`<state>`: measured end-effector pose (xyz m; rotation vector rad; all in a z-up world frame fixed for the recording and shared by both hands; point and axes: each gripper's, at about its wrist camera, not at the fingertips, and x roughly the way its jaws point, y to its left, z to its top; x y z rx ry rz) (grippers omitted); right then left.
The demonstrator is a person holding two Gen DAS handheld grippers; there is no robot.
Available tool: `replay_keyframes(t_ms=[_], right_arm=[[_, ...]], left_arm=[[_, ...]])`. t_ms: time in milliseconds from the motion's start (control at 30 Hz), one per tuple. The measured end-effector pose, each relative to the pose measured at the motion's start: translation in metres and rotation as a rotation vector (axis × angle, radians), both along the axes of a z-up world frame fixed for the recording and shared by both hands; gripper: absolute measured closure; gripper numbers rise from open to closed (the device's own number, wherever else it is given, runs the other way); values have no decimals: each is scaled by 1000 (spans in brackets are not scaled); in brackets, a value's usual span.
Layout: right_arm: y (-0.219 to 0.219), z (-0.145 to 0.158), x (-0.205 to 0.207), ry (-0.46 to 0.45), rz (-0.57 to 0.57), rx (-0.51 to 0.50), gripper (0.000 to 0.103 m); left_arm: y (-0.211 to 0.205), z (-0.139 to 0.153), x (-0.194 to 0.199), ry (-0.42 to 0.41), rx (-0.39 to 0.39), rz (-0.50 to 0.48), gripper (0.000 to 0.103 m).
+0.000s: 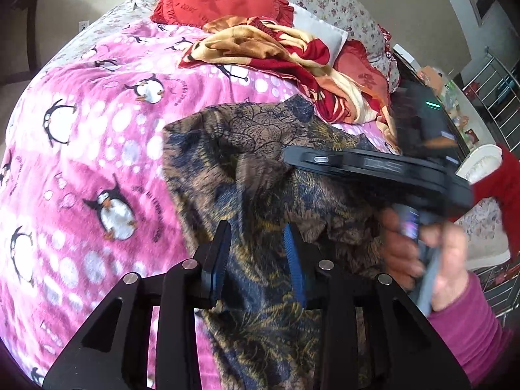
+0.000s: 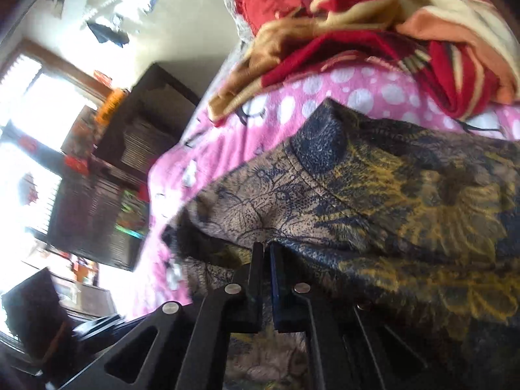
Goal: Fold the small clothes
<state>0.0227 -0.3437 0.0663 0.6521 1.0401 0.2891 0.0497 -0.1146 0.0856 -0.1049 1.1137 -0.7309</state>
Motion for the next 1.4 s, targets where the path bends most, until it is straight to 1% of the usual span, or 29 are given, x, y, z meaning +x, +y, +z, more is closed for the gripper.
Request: replay_keyframes(t_ms=[33,67,100,133,233,267,300,367,400,467,533,567,600,667,700,767,800,833,867,900,967,1000,1133,1167,1200,1233,1333,1367,1400], right_arm=[[-5,8,-9,-21,-4,-10,80],[-11,20,-23,-48,3,-28,68],[-15,32,-40,-74,29,-49,63],[-16,41,-54,-89,55,-76,63],[-17,58,-108,-135,156,-276,58],[-16,58,-125,-145,173,-366,53],[-14,55,-139,-155,191,-475,53],[-8,44,-156,-171,221,-667,53],[-8,39,-161,-183,229,-729,53],[-9,32,-162,-210,234,-790,53],[-4,20,-150,-199,250,-844,86],[-2,16,-147,-176,255,-847,103],[4,11,-139,-171,263,-807,103],[6,19,-148,-190,311,-688,103],[11,21,-154,-197,328,-698,103],[15,24,-160,-237,280,-780,103],[13,29,-162,-278,247,-792,99],[12,31,-160,-290,235,-786,90],[11,31,-155,-271,236,-776,56],[12,28,-150,-249,244,-768,47],[19,24,-145,-280,262,-783,47],[23,22,-144,-294,275,-815,47],[47,5,-137,-311,335,-1024,47],[51,-1,-134,-312,336,-1078,59],[52,-5,-131,-302,335,-1103,87],[51,-6,-130,-288,337,-1089,93],[41,15,-137,-284,297,-866,94],[39,25,-143,-283,297,-790,95],[39,29,-147,-280,302,-744,95]], left_arm=[[-5,-2,1,4,1,-2,62],[-7,-4,1,6,1,-2,60],[-12,-7,2,11,3,0,60],[-16,-11,4,17,10,8,60],[-27,-21,12,17,28,25,60],[-32,-24,14,20,35,25,60],[-36,-27,16,24,42,23,60],[-44,-32,18,20,71,18,60],[-46,-32,19,17,84,16,61],[-48,-32,20,11,95,19,84],[-43,-26,22,24,90,19,91],[-39,-22,21,28,76,16,91],[-34,-17,19,24,71,13,91],[-25,-9,14,-4,75,3,91],[-22,-8,13,-11,82,3,91],[-19,-10,11,-6,88,0,91],[-20,-12,10,0,92,-7,91],[-21,-13,9,2,97,-7,91],[-23,-15,8,5,109,-6,91],[-23,-15,8,7,111,-6,91],[-24,-14,7,3,105,-4,91],[-25,-14,7,2,107,-3,91],[-27,-16,10,12,110,5,91],[-27,-15,11,15,107,13,91],[-26,-13,11,15,102,16,91],[-25,-10,10,13,96,16,91],[-22,6,2,-17,78,-1,91],[-22,10,-1,-32,73,-4,87],[-23,12,-4,-43,68,-3,84]])
